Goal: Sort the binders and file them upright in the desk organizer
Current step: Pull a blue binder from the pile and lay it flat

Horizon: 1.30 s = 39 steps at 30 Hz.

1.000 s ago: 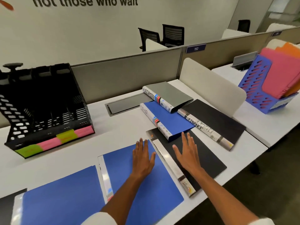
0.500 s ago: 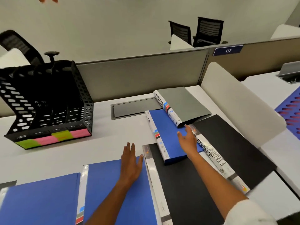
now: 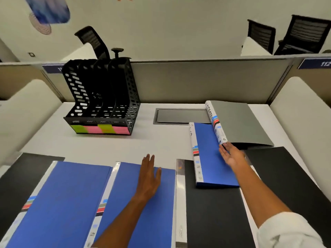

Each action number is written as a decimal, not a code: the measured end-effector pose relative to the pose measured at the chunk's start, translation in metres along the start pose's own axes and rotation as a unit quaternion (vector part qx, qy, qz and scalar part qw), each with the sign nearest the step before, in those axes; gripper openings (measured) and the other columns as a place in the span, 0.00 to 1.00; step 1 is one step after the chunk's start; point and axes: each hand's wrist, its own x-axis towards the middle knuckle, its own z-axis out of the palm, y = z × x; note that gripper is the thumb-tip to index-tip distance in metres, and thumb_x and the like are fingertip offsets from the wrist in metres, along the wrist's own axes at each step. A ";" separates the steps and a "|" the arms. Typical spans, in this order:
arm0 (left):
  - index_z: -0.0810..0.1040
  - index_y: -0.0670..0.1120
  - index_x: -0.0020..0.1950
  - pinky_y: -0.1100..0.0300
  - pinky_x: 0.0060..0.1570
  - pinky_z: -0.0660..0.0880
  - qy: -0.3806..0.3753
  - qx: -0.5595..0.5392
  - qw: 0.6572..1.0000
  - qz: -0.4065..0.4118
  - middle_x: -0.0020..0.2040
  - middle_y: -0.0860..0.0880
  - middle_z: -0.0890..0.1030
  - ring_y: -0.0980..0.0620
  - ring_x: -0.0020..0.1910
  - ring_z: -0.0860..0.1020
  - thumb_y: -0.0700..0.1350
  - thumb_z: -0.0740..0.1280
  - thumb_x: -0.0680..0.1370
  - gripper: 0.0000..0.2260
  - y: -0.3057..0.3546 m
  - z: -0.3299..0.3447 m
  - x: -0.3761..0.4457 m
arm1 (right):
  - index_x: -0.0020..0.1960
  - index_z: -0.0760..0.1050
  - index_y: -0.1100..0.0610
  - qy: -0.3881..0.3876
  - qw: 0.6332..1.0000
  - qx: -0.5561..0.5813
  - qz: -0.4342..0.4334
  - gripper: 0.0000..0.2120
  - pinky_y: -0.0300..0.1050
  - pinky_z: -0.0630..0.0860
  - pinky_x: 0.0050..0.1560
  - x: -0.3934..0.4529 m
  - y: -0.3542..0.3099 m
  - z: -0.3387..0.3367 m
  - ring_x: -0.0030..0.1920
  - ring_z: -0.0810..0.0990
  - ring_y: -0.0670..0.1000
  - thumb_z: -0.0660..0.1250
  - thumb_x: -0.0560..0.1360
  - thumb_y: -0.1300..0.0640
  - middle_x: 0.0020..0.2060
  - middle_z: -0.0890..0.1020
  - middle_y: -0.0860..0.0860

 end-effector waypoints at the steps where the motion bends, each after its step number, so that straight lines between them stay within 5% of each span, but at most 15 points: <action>1: 0.51 0.48 0.79 0.57 0.76 0.49 0.006 -0.001 1.000 -0.005 0.80 0.50 0.50 0.51 0.79 0.49 0.49 0.60 0.82 0.28 -0.001 -0.002 -0.002 | 0.70 0.66 0.64 -0.011 1.000 -0.001 0.018 0.21 0.49 0.74 0.60 0.002 -0.002 0.003 0.64 0.76 0.56 0.65 0.79 0.61 0.68 0.73 0.58; 7: 0.54 0.49 0.79 0.57 0.77 0.49 0.036 -0.027 0.999 -0.026 0.80 0.51 0.52 0.53 0.79 0.49 0.49 0.61 0.82 0.27 0.000 -0.011 -0.018 | 0.64 0.69 0.58 -0.024 0.996 0.008 0.082 0.14 0.46 0.73 0.59 0.010 -0.015 0.024 0.67 0.74 0.51 0.62 0.81 0.55 0.63 0.75 0.51; 11: 0.54 0.49 0.79 0.56 0.77 0.50 0.049 -0.025 0.998 -0.036 0.80 0.51 0.53 0.53 0.79 0.49 0.49 0.61 0.82 0.27 -0.006 -0.021 -0.029 | 0.71 0.67 0.58 -0.009 0.996 -0.013 0.093 0.18 0.43 0.72 0.59 0.015 -0.013 0.035 0.48 0.78 0.49 0.60 0.82 0.54 0.47 0.78 0.49; 14: 0.55 0.49 0.79 0.57 0.77 0.51 0.057 -0.019 0.997 -0.049 0.80 0.51 0.54 0.53 0.79 0.50 0.49 0.60 0.82 0.27 -0.013 -0.029 -0.036 | 0.69 0.69 0.57 0.005 0.995 -0.033 0.092 0.16 0.42 0.72 0.58 0.016 -0.011 0.037 0.52 0.78 0.49 0.59 0.82 0.54 0.50 0.79 0.48; 17: 0.57 0.48 0.78 0.61 0.74 0.52 0.068 -0.021 0.996 -0.056 0.79 0.51 0.56 0.54 0.78 0.53 0.49 0.61 0.82 0.26 -0.020 -0.036 -0.042 | 0.71 0.67 0.57 0.019 0.994 -0.057 0.090 0.19 0.40 0.74 0.50 0.019 -0.015 0.038 0.45 0.76 0.49 0.60 0.82 0.54 0.44 0.76 0.49; 19: 0.58 0.48 0.78 0.63 0.73 0.53 0.070 -0.020 0.996 -0.053 0.78 0.51 0.58 0.54 0.78 0.55 0.49 0.61 0.82 0.26 -0.023 -0.038 -0.045 | 0.72 0.66 0.57 0.021 0.995 -0.064 0.079 0.19 0.40 0.74 0.44 0.017 -0.020 0.040 0.43 0.75 0.49 0.59 0.82 0.55 0.44 0.75 0.49; 24: 0.59 0.47 0.78 0.57 0.75 0.56 0.060 -0.048 0.995 -0.062 0.78 0.49 0.59 0.52 0.78 0.56 0.47 0.62 0.82 0.25 -0.019 -0.033 -0.044 | 0.72 0.65 0.60 0.002 0.998 -0.044 0.042 0.19 0.45 0.73 0.60 0.002 -0.022 0.038 0.63 0.75 0.52 0.59 0.82 0.59 0.61 0.76 0.51; 28: 0.61 0.45 0.77 0.54 0.76 0.59 0.043 -0.087 0.994 -0.055 0.77 0.48 0.63 0.50 0.76 0.60 0.46 0.63 0.81 0.24 -0.002 -0.023 -0.041 | 0.63 0.70 0.59 -0.027 0.999 -0.028 0.035 0.11 0.41 0.75 0.48 -0.020 -0.019 0.031 0.43 0.76 0.46 0.60 0.81 0.58 0.46 0.76 0.50; 31: 0.63 0.46 0.76 0.61 0.72 0.60 0.027 -0.116 0.991 -0.054 0.75 0.48 0.66 0.50 0.75 0.63 0.46 0.63 0.81 0.23 0.016 -0.015 -0.037 | 0.55 0.72 0.58 -0.046 0.998 -0.024 0.022 0.05 0.41 0.74 0.43 -0.040 -0.015 0.027 0.41 0.74 0.45 0.61 0.81 0.58 0.46 0.76 0.51; 39: 0.64 0.48 0.75 0.63 0.67 0.63 -0.045 -0.205 0.977 -0.041 0.74 0.50 0.68 0.50 0.73 0.66 0.50 0.62 0.81 0.22 0.062 -0.007 -0.031 | 0.62 0.71 0.58 -0.097 0.995 0.025 -0.002 0.11 0.44 0.75 0.47 -0.115 0.007 0.021 0.42 0.75 0.47 0.62 0.80 0.59 0.47 0.78 0.53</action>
